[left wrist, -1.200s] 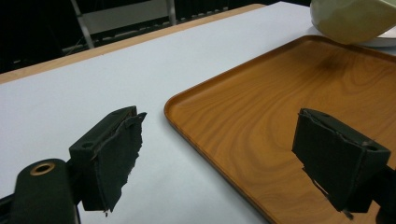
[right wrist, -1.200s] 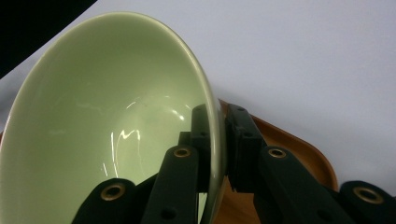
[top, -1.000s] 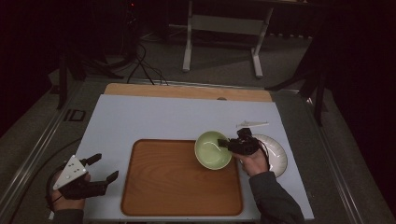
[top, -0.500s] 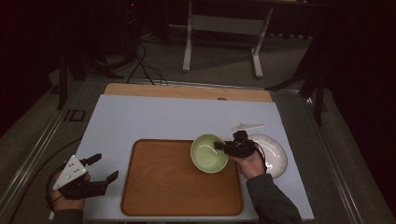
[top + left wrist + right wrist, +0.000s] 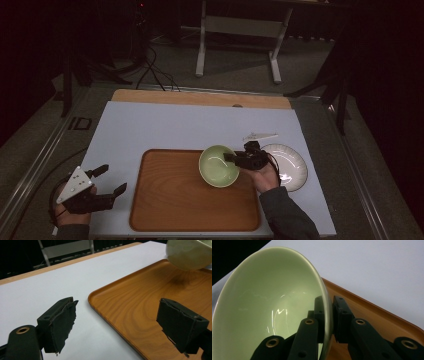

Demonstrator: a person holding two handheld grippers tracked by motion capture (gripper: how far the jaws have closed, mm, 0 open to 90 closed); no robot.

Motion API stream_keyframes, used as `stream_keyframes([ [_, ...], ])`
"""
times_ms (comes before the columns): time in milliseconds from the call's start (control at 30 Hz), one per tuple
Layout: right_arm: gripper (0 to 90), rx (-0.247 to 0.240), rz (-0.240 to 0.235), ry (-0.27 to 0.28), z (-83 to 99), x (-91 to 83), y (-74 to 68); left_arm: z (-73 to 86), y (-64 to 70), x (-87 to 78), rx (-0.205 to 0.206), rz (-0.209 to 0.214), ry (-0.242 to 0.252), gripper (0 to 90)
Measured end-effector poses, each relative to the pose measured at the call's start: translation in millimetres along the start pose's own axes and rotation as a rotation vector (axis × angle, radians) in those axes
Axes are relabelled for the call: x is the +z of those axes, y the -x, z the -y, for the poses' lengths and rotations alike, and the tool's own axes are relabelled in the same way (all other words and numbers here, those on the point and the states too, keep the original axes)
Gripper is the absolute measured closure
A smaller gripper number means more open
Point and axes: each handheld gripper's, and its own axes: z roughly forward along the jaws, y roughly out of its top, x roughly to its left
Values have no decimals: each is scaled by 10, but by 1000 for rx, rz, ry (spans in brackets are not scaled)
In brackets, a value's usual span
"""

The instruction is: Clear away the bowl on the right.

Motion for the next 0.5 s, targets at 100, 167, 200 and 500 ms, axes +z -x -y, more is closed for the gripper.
stream_keyframes([
  [100, 824, -6, -4, -2, -17, 17, -27, 0, 1, 0, -1, 0, 2, 154],
  [167, 824, -10, -8, -3, -28, 28, -48, 0, 1, 0, 0, 0, 1, 154],
  [200, 824, -12, -8, -3, -33, 32, -58, 0, 1, 0, 0, 1, 1, 154],
  [500, 824, -25, -19, -8, -65, 78, -126, -1, 1, 0, 1, 0, 0, 154],
])
